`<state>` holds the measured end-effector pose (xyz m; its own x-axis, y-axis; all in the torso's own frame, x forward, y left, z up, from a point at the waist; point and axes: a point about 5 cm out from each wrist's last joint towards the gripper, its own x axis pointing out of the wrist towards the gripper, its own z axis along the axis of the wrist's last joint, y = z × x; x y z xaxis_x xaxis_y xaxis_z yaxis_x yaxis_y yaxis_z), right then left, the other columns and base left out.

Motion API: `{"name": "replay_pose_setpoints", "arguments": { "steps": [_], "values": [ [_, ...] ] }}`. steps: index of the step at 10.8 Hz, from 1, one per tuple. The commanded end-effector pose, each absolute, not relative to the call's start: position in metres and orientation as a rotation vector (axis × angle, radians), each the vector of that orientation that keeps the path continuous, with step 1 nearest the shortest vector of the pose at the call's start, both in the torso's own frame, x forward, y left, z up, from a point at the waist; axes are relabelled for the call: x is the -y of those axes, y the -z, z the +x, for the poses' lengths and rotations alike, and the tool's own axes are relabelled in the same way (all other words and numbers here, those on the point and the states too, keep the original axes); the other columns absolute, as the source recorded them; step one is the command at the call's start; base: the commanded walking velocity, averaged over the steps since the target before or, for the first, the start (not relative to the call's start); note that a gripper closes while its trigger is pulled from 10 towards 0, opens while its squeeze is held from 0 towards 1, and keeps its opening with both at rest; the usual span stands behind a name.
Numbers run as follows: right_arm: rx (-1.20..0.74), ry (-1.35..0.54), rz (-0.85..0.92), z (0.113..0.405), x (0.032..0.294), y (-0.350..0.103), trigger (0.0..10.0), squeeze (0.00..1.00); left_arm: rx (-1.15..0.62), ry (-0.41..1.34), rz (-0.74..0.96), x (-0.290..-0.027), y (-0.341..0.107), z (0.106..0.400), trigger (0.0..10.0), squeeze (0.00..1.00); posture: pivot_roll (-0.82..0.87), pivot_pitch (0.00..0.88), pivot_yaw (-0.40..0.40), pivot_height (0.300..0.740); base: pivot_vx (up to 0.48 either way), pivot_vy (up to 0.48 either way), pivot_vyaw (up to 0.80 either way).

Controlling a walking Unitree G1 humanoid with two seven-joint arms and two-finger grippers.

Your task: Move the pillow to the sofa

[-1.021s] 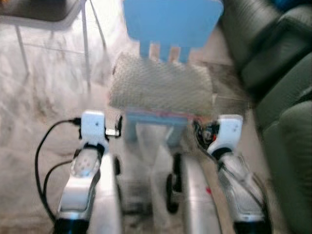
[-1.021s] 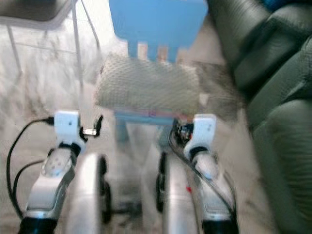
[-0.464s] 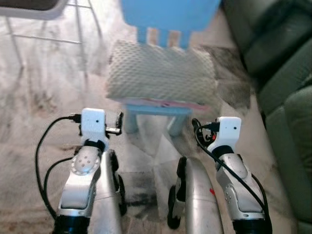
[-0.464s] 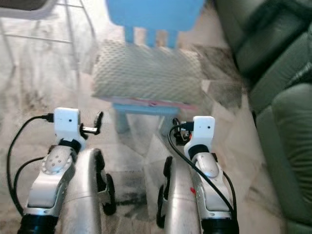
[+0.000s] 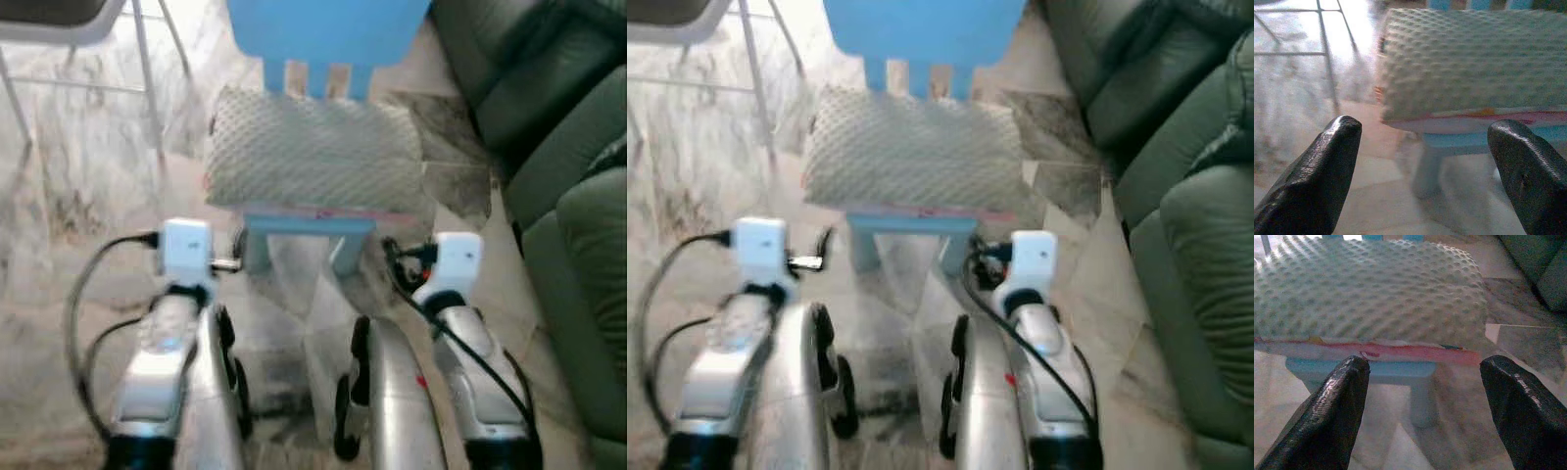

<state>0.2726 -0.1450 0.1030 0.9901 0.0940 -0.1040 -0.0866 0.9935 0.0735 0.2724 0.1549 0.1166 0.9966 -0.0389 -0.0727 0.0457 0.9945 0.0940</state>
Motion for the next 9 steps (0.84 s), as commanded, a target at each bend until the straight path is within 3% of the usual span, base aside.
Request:
{"name": "replay_pose_setpoints", "arguments": {
  "steps": [1, 6, 9],
  "values": [
    [-0.133, -0.068, 0.063, 0.2683, 0.1532, -0.0968, 10.0, 0.00, -0.072, 0.075, 0.077, -0.1467, -0.1154, 0.2696, 10.0, 0.00, -0.04, 0.320, -0.054, 0.566, 0.322, 0.000, 0.00],
    [-0.140, -0.077, 0.060, 0.2679, 0.1520, -0.0962, 10.0, 0.00, -0.075, 0.074, 0.072, -0.1461, -0.1153, 0.2693, 10.0, 0.00, -0.04, 0.324, -0.055, 0.566, 0.323, 0.000, 0.00],
    [-0.141, -0.083, 0.061, 0.2681, 0.1514, -0.0963, 10.0, 0.00, -0.076, 0.050, 0.081, -0.1473, -0.1154, 0.2701, 10.0, 0.00, -0.04, 0.326, -0.056, 0.529, 0.193, 0.000, 0.00]
  ]
}}
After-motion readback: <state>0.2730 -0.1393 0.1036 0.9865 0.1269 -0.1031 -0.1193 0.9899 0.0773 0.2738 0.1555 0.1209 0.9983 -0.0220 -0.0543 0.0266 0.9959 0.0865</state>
